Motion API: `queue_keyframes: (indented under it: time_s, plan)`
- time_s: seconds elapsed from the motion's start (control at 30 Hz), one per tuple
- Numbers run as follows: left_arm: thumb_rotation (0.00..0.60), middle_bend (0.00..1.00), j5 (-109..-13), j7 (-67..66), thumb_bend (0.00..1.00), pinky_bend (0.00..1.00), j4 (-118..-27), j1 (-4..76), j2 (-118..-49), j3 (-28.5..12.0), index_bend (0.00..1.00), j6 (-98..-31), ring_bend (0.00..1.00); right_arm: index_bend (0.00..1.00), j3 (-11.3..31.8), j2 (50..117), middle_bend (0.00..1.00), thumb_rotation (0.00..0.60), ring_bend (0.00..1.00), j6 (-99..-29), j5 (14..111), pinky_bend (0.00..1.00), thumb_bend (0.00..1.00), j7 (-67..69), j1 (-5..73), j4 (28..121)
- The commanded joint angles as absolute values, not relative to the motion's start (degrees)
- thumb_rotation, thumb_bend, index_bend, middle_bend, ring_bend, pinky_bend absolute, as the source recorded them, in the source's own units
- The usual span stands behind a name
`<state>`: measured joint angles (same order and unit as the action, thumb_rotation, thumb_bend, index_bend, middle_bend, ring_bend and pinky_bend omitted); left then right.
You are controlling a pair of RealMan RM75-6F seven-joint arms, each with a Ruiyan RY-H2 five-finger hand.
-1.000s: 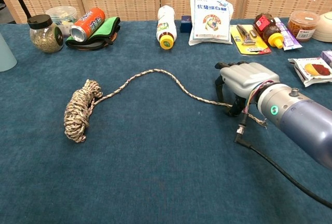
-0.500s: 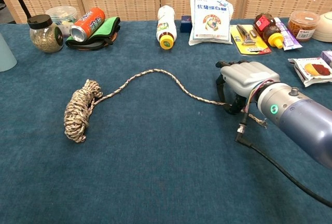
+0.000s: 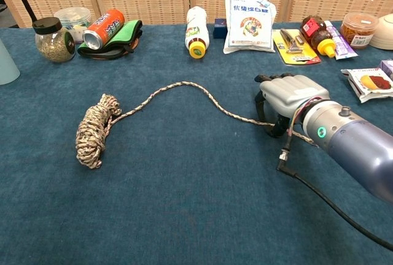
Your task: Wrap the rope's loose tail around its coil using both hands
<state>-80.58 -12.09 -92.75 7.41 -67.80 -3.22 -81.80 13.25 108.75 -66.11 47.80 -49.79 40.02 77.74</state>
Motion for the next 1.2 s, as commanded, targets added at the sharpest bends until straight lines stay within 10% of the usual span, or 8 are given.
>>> queue_keyframes:
  time_s: [0.03,1.2]
  plan:
    - [0.600,0.00,-80.6,-12.1,0.11,0.00,-92.7,7.4,-67.8,-3.2,0.00,-81.8,0.00,0.52,13.1,108.9,0.00,0.600,0.00,-66.2,47.8,0.00,0.44,-49.8,40.1,77.4]
    - [0.600,0.00,-71.4,-19.5,0.11,0.00,-94.6,18.4,-78.3,-7.5,0.00,-67.2,0.00,0.64,9.1,98.1,0.00,0.600,0.00,-73.5,60.6,0.00,0.49,-42.3,34.5,88.1]
